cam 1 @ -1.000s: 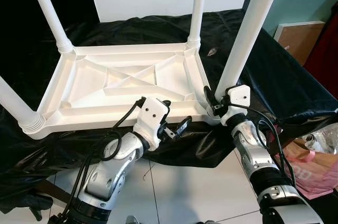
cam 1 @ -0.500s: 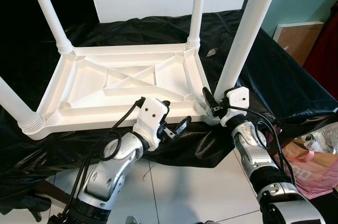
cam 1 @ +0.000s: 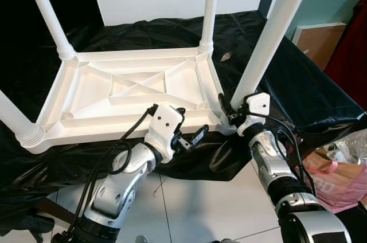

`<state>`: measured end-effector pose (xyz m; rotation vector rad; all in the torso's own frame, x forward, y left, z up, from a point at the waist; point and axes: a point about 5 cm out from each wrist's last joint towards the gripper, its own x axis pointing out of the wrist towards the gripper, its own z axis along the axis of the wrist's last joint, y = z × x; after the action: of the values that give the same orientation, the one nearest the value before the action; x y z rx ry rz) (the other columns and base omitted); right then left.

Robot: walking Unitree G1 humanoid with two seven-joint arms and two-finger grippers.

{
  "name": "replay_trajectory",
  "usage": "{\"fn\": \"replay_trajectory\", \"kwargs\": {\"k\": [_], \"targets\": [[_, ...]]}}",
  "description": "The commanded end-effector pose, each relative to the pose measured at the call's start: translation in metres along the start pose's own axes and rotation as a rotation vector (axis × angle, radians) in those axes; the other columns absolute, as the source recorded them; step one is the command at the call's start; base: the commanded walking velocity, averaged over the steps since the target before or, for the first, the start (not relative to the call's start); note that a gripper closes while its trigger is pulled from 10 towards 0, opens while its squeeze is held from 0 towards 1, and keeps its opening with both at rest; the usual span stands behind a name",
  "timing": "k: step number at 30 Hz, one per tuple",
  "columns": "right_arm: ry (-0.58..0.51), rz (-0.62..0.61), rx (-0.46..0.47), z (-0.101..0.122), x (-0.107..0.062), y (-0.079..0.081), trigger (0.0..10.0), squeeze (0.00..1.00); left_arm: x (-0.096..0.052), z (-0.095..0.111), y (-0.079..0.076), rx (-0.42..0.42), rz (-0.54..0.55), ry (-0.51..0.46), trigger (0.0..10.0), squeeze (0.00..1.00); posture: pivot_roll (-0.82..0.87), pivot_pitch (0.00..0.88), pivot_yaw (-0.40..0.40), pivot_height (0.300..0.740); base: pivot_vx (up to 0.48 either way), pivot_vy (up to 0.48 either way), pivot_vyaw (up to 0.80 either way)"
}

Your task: Building children table

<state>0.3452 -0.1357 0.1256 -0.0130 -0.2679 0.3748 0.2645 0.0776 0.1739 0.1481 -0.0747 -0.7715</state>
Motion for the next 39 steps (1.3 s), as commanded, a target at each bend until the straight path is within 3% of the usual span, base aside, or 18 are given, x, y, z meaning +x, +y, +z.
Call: {"fn": "replay_trajectory", "kwargs": {"k": [1, 18, 23, 35, 39], "targets": [[0.176, 0.007, 0.074, -0.033, -0.018, 0.006, 10.0, 0.0, -0.001, -0.001, -0.004, -0.005, -0.046, 0.013, 10.0, 0.0, 0.02, 0.101, -0.026, 0.74, 0.0, 0.0, 0.0], [0.211, -0.011, 0.143, -0.038, -0.02, 0.003, 10.0, 0.0, -0.002, -0.001, -0.004, -0.01, -0.045, 0.014, 10.0, 0.0, 0.02, 0.104, -0.023, 0.74, 0.0, 0.0, 0.0], [0.249, -0.032, 0.224, -0.043, -0.018, 0.005, 10.0, 0.0, -0.002, -0.001, -0.004, -0.01, -0.044, 0.014, 10.0, 0.0, 0.02, 0.104, -0.024, 0.74, 0.0, 0.0, 0.0], [0.276, -0.039, 0.23, -0.046, -0.019, 0.006, 10.0, 0.0, -0.002, 0.0, -0.005, -0.013, -0.043, 0.014, 10.0, 0.0, 0.02, 0.106, -0.026, 0.74, 0.0, 0.0, 0.0], [0.309, -0.069, 0.284, -0.049, -0.019, 0.005, 10.0, 0.0, -0.003, 0.0, -0.005, -0.015, -0.042, 0.015, 10.0, 0.0, 0.02, 0.107, -0.026, 0.74, 0.0, 0.0, 0.0]]}}
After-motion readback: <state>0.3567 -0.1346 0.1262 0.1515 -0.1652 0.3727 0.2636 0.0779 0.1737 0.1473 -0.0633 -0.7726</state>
